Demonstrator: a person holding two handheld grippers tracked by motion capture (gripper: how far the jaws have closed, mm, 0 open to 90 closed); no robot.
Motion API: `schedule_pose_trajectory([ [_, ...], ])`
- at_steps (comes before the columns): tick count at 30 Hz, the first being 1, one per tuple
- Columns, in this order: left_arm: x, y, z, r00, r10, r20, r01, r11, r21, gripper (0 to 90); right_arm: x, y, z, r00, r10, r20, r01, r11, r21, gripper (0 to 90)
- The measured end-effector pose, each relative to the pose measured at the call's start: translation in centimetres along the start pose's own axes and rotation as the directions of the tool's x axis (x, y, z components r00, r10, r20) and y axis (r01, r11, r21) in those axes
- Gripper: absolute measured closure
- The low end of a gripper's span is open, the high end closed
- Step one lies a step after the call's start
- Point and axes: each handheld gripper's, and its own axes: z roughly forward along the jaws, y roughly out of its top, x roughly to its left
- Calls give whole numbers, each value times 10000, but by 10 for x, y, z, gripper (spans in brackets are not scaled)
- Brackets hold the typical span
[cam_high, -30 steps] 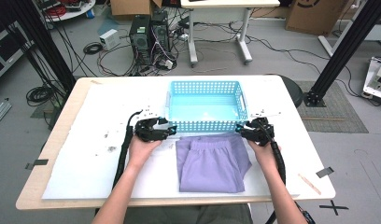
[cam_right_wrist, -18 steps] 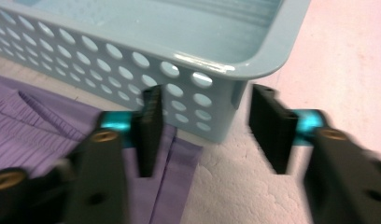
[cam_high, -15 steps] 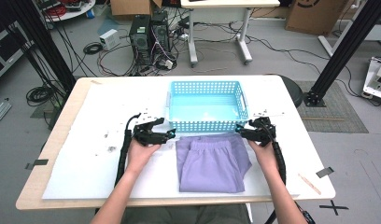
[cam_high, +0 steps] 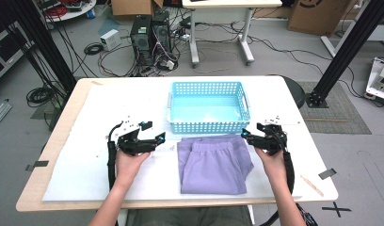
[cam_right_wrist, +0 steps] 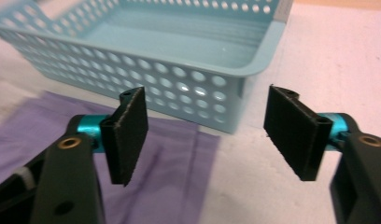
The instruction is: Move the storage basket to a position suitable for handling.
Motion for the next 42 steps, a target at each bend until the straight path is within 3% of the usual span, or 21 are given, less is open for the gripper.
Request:
schedule_pose_trajectory([
  [3,2,-5,1,9990,-397,223,397,9992,-2,253,9,-5,-20,9995,165,-284,-175,9992,-362,291],
  [5,0,-6,4,9990,-306,324,302,9995,121,252,13,-14,-35,9995,261,-190,-273,9974,-673,288],
  [6,-3,-7,6,9995,-12,321,3,9996,269,252,13,-18,-40,9998,186,-107,-194,9970,-748,286],
  [11,-9,-8,6,9987,117,492,-132,9994,309,252,10,-38,-63,9973,-53,732,141,9926,-1207,284],
  [15,-20,-9,2,9983,573,56,-576,9963,645,252,-3,-48,-61,9954,-119,955,238,9919,-1245,285],
  [22,-23,-16,-12,9978,633,-186,-623,9968,504,253,-18,-51,-41,9893,-761,1243,905,9893,-1148,291],
  [23,-21,-17,-15,9981,563,-257,-552,9975,442,252,-20,-47,-36,9826,-1107,1490,1308,9824,-1330,291],
  [27,-17,-27,-25,9973,555,-486,-525,9968,596,252,-21,-48,-28,9808,-1298,1457,1494,9799,-1322,297],
  [28,-16,-31,-27,9978,432,-504,-396,9968,701,252,-23,-46,-23,9851,-1226,1204,1375,9826,-1249,296],
  [31,-13,-32,-35,9976,22,-686,16,9985,552,252,-20,-42,-22,9824,-1478,1142,1616,9791,-1235,296],
  [32,-14,-30,-37,9963,-233,-822,257,9993,277,253,-18,-41,-26,9813,-1662,971,1779,9756,-1285,296],
  [35,-21,-29,-38,9960,-362,-815,376,9992,152,253,-15,-41,-33,9769,-1939,894,2045,9699,-1320,298],
  [36,-34,-29,-39,9949,7,-1011,9,9999,155,253,-13,-39,-45,9724,-2159,885,2271,9626,-1477,297],
  [37,-34,-29,-39,9949,7,-1011,9,9999,155,253,-13,-39,-45,9724,-2159,885,2271,9626,-1477,297],
  [40,-52,-28,-39,9948,268,-984,-257,9996,126,253,-10,-41,-62,9765,-2042,691,2133,9619,-1712,297],
  [42,-59,-27,-39,9941,508,-962,-487,9985,238,252,-12,-41,-64,9749,-2126,664,2208,9613,-1644,297],
])
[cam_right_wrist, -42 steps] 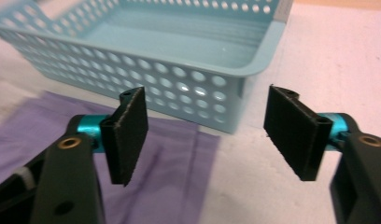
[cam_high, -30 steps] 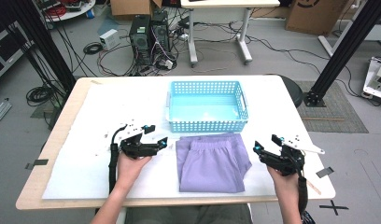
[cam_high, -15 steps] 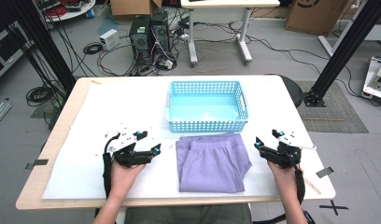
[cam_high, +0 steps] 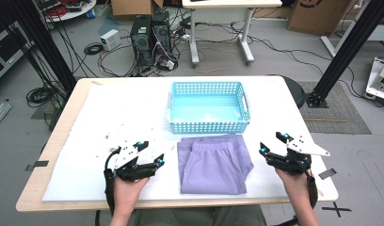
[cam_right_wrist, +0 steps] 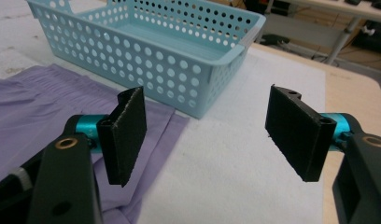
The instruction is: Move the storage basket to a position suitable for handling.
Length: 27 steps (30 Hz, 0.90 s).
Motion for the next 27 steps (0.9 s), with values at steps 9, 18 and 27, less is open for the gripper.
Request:
schedule_pose_trajectory([
  [9,10,11,-15,9996,-32,-294,30,10000,-68,250,-15,29,23,9960,605,-664,-582,9977,357,266],
  [18,23,8,-26,9977,-455,-494,449,9989,-121,245,-19,25,28,9961,518,-717,-486,9978,457,267],
  [27,18,10,-23,9986,-202,-496,205,9998,62,244,-25,23,22,9964,673,-508,-651,9970,422,266],
])
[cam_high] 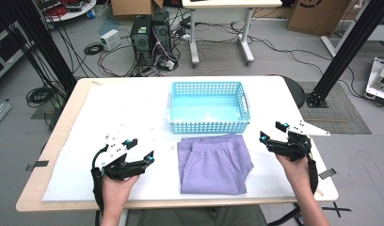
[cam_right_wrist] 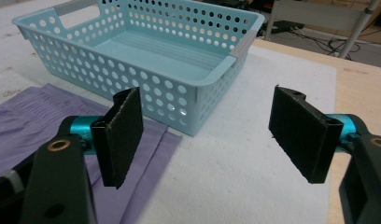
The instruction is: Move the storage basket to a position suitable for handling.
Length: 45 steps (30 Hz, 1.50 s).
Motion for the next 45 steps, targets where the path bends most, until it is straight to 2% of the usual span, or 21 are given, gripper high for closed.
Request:
schedule_pose_trajectory([
  [9,0,1,1,10000,77,-20,-76,9999,131,244,-3,-1,0,9998,159,132,-161,9998,146,266],
  [14,3,-2,-2,10000,-8,-94,10,9998,173,244,-3,1,1,9996,272,95,-274,9994,212,266],
  [16,4,-3,-2,9999,-72,-119,75,9998,189,244,-2,0,3,9998,176,61,-177,9995,254,266],
  [21,2,-4,-5,9999,159,-65,-157,9994,304,244,0,0,6,9996,284,-14,-283,9989,369,265],
  [27,3,-6,-8,9999,105,-115,-102,9995,299,244,6,8,6,10000,83,-36,-82,9997,208,265],
  [32,1,-7,-8,9999,92,-95,-89,9994,342,244,6,8,9,9998,94,-168,-90,9997,219,264],
  [36,-2,-7,-7,9997,240,-58,-238,9990,383,244,10,6,8,9998,-3,-223,10,9995,310,264],
  [42,-1,-4,-3,9998,196,-36,-195,9993,327,244,10,9,0,9998,-160,-129,162,9997,190,264],
  [45,-4,-5,-2,9997,226,-59,-223,9989,415,244,6,9,-2,9999,-54,-104,56,9999,145,264],
])
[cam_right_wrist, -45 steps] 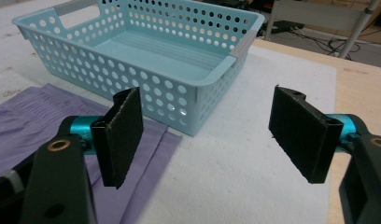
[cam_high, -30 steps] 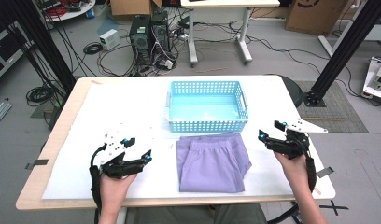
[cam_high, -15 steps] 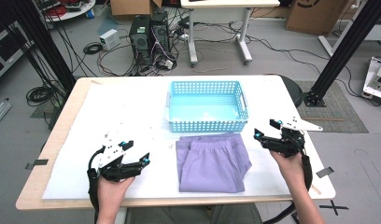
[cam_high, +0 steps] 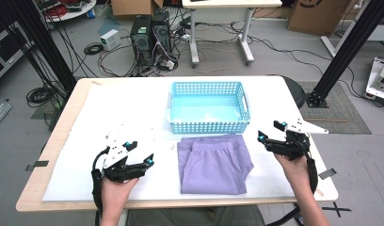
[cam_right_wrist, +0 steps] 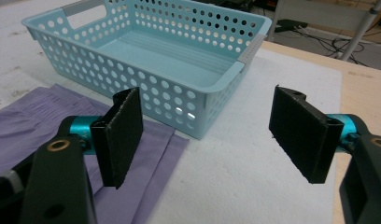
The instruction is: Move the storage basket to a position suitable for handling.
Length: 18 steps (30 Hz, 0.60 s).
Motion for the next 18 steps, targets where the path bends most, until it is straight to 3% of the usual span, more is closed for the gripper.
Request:
schedule_pose_trajectory([
  [7,-4,2,-2,9999,114,-42,-114,9999,-27,244,1,0,3,9999,-2,-130,3,10000,14,264],
  [13,2,0,-3,10000,-10,-34,10,10000,-18,244,4,1,8,9999,-114,-122,115,9999,87,264],
  [18,2,2,-4,9997,220,-72,-220,9998,-17,244,3,1,11,9999,15,-152,-13,9999,126,263],
])
